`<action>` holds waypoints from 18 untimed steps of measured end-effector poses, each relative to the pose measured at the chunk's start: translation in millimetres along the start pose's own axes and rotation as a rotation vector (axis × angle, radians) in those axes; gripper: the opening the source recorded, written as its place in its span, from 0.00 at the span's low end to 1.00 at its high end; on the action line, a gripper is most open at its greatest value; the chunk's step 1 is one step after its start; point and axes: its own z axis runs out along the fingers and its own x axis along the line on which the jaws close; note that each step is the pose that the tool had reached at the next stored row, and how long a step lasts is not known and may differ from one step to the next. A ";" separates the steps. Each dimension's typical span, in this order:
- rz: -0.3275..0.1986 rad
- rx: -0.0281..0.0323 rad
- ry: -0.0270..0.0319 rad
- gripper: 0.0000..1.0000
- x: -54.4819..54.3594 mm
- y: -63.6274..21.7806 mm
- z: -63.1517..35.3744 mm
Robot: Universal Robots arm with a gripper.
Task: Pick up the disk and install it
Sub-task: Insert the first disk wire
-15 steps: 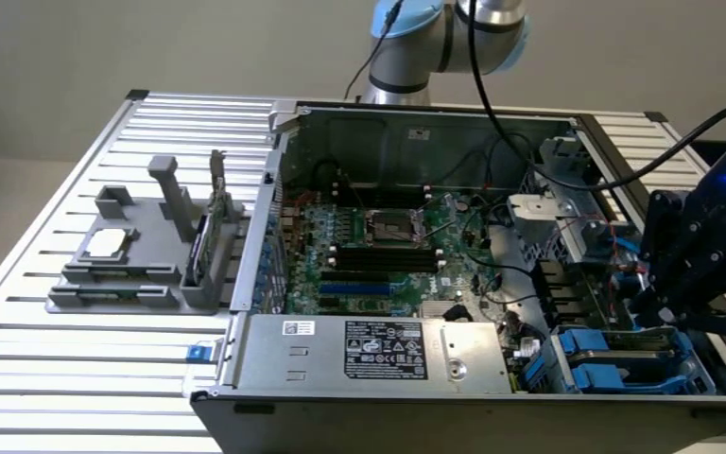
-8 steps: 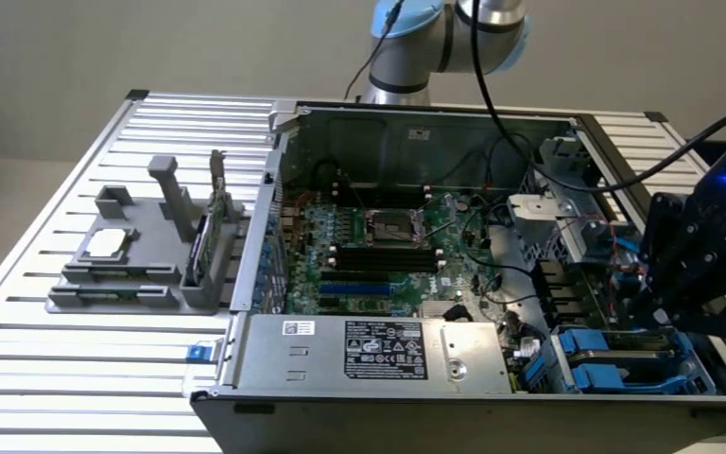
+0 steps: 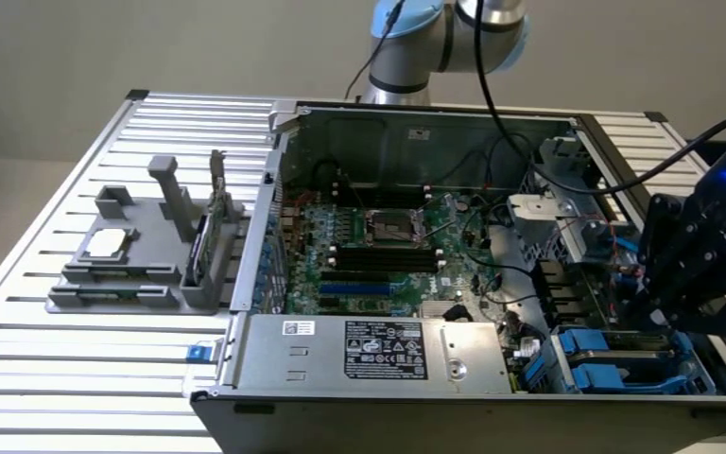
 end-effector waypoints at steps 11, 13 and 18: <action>0.003 0.0106 -0.0435 0.16 5.2 6.3 -0.3; 0.002 0.0105 -0.0443 0.16 5.7 6.4 0.0; 0.003 0.0108 -0.0487 0.16 8.1 6.5 1.8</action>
